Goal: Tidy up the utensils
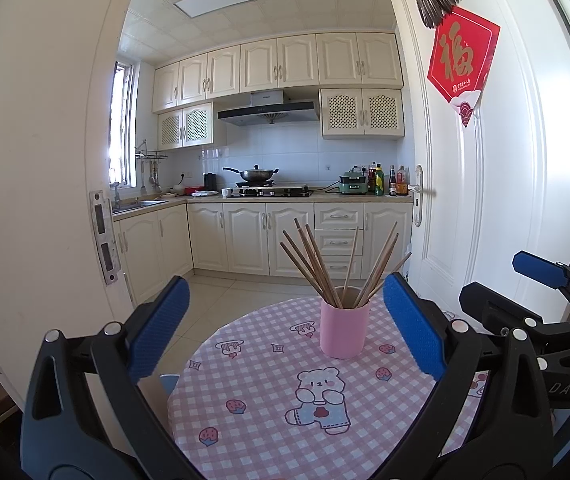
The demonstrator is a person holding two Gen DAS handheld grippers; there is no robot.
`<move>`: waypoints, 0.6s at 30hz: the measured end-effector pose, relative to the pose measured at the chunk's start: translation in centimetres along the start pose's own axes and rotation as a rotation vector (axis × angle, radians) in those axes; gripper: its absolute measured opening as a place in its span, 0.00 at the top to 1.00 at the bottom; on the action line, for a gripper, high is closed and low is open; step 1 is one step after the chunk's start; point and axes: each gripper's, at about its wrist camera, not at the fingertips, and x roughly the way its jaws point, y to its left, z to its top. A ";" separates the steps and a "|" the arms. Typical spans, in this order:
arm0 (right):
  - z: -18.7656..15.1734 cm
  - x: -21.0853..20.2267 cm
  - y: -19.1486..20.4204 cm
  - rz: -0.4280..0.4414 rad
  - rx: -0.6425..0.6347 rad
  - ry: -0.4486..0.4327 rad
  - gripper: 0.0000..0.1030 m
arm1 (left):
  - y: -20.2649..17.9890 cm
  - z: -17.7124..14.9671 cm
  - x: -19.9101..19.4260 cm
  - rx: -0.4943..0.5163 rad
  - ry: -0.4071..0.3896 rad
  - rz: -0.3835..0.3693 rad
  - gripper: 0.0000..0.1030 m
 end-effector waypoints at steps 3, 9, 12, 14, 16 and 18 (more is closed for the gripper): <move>0.0 0.0 0.0 -0.001 0.000 0.000 0.08 | 0.0 0.0 0.0 0.001 0.002 -0.001 0.07; -0.1 0.1 0.1 -0.002 0.001 0.001 0.08 | 0.1 0.0 0.1 0.002 0.002 -0.001 0.07; -0.1 0.0 0.1 -0.003 0.001 0.000 0.08 | 0.0 0.0 0.1 0.001 0.002 0.000 0.07; -0.1 0.1 0.0 -0.003 0.001 0.001 0.08 | 0.0 -0.1 0.1 0.001 0.004 -0.002 0.07; -0.1 0.0 0.1 -0.004 0.001 0.001 0.08 | 0.1 -0.1 0.1 0.001 0.004 -0.002 0.07; -0.2 0.1 0.1 -0.003 0.002 0.001 0.08 | 0.1 -0.1 0.1 0.002 0.005 -0.002 0.07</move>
